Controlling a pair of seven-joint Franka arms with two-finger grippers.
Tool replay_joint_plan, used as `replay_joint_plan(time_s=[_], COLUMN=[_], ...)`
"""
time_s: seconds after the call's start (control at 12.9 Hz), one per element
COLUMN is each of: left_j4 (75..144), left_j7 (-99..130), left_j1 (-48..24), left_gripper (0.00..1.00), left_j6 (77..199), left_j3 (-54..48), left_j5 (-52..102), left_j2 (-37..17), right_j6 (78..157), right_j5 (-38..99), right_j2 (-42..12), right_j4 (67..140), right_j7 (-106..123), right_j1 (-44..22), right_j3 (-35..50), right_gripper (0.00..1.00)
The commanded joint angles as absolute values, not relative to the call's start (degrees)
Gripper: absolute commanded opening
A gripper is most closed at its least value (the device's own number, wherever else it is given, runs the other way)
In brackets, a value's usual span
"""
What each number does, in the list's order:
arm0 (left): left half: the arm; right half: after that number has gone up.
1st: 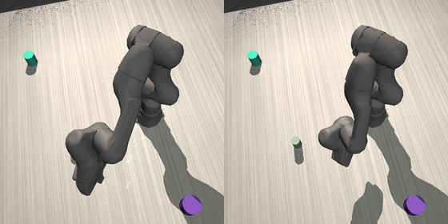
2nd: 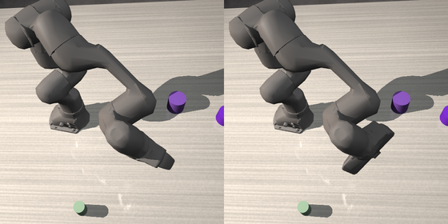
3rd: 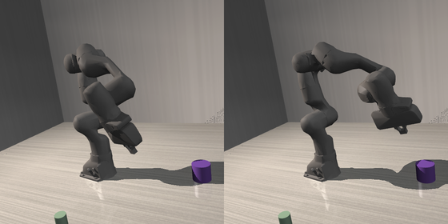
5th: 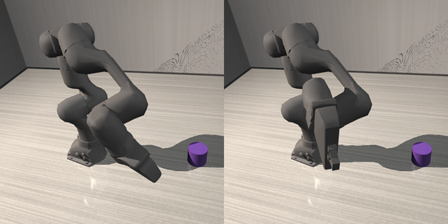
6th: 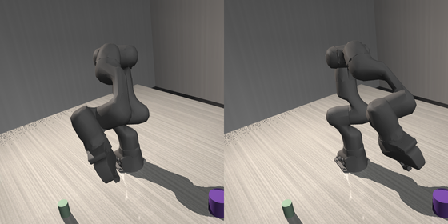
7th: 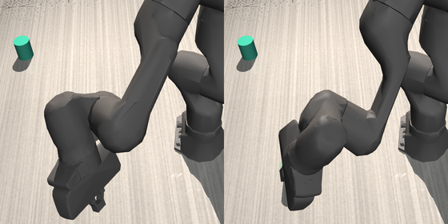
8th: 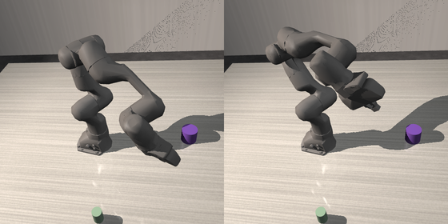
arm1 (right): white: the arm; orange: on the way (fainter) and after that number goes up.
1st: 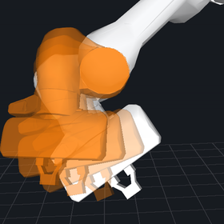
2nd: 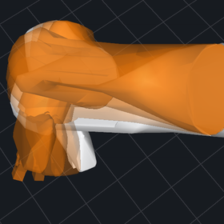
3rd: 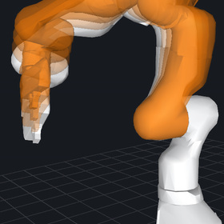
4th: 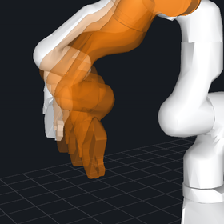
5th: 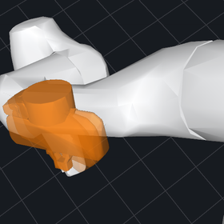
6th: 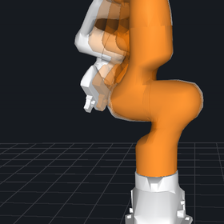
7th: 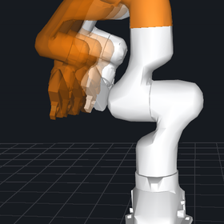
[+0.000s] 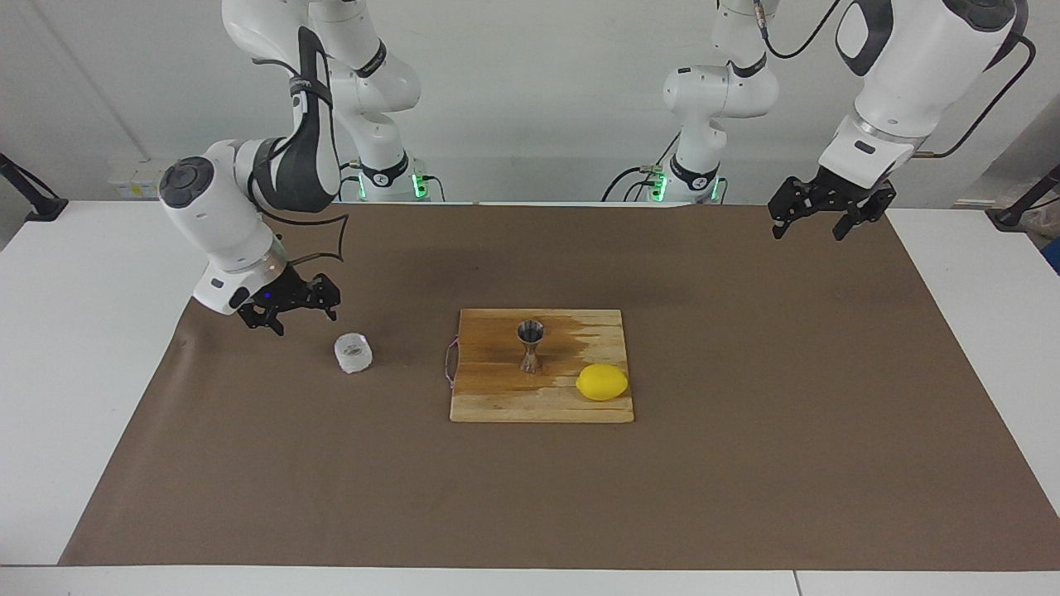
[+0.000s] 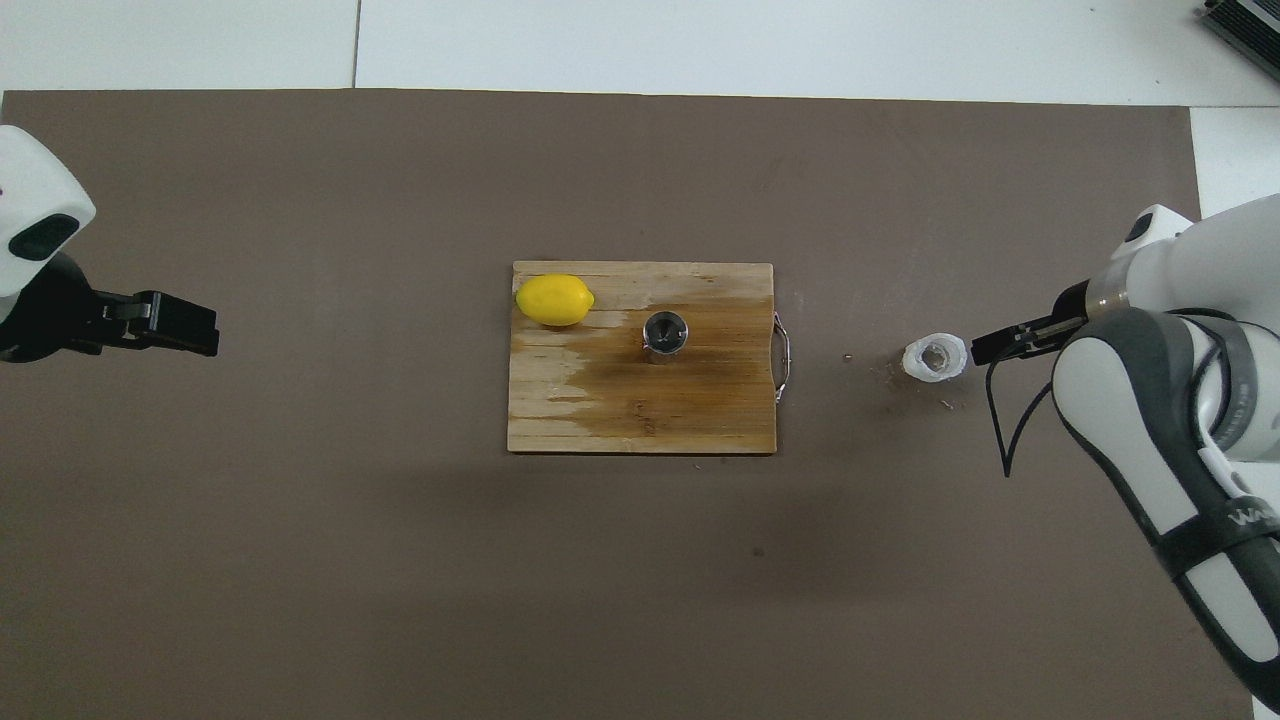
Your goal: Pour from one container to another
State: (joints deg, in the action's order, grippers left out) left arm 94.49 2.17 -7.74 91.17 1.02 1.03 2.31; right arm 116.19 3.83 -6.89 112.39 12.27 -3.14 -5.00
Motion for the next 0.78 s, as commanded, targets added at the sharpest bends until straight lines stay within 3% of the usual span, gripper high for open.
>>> replay_joint_plan(time_s=[0.0, 0.16, 0.23, 0.39, 0.7], left_j4=[94.7, 94.7, 94.7, 94.7, 94.7], left_j7=[1.8, 1.8, 1.8, 1.8, 1.8], left_j1=[-7.0, -7.0, -7.0, -7.0, -7.0], left_gripper=[1.00, 1.00, 1.00, 1.00, 1.00], left_j6=[90.7, 90.7, 90.7, 90.7, 90.7], left_j3=[0.6, 0.5, 0.6, 0.6, 0.5], left_j5=[0.1, 0.1, 0.1, 0.1, 0.1], left_j2=[2.5, 2.5, 2.5, 2.5, 2.5], right_j6=[104.1, 96.4, 94.6, 94.4, 94.5], right_j5=[1.7, 2.4, 4.1, 5.4, 5.4], right_j2=[-5.8, -4.2, -0.8, 3.6, 3.7], right_j4=[105.4, 99.4, 98.9, 99.0, 99.0], right_j7=[-1.5, -3.1, -1.9, -1.8, -1.9], right_j1=[-5.4, -5.6, -4.6, -4.7, -3.5], right_j3=[-4.8, -5.0, -5.4, -5.4, -5.8], right_gripper=[1.00, 1.00, 1.00, 1.00, 1.00])
